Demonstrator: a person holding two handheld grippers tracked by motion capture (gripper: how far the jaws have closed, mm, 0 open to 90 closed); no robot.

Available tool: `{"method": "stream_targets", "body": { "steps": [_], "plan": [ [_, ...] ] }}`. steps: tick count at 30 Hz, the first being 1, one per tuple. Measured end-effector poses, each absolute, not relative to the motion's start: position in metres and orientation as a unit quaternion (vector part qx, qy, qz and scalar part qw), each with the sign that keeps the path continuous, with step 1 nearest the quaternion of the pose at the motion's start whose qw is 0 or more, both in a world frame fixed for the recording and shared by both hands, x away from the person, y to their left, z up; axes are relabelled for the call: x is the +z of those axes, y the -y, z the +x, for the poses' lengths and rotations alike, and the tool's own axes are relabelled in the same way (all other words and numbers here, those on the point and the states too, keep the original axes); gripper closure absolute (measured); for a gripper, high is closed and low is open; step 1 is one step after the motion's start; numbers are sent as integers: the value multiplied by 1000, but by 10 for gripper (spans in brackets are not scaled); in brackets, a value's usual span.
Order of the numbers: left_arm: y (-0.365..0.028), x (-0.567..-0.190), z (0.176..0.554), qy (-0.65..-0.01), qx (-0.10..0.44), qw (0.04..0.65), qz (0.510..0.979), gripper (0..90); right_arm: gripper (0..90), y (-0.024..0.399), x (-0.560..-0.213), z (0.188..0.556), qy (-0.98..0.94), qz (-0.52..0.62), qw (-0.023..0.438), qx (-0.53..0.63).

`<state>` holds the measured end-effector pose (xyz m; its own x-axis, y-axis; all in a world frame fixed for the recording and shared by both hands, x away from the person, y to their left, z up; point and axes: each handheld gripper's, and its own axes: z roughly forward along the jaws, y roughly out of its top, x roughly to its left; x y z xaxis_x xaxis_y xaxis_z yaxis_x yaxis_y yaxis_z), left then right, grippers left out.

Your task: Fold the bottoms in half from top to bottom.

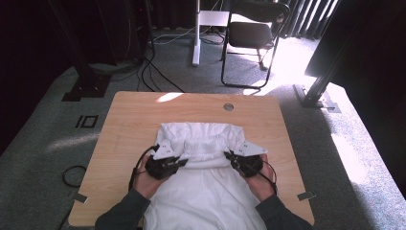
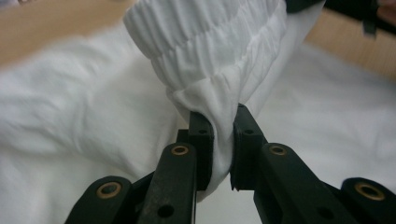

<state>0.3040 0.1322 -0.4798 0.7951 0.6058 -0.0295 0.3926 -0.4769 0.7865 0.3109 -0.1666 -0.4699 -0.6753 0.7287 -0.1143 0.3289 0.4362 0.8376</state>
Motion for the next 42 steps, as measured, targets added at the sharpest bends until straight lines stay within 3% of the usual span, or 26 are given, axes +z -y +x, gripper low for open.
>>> {"method": "stream_targets", "body": {
  "steps": [6,11,30,42],
  "plan": [
    [-128,-533,301,-316,93,357,874,823,847,164,-521,299,-837,342,185,386],
    [-127,-543,309,-303,101,341,884,820,844,157,-543,305,-844,360,165,362],
    [-140,-535,403,-335,133,309,880,809,835,127,-547,375,-840,380,177,344],
    [-124,-538,452,-392,156,319,849,817,823,127,-539,459,-819,448,163,319]
  ]
}}
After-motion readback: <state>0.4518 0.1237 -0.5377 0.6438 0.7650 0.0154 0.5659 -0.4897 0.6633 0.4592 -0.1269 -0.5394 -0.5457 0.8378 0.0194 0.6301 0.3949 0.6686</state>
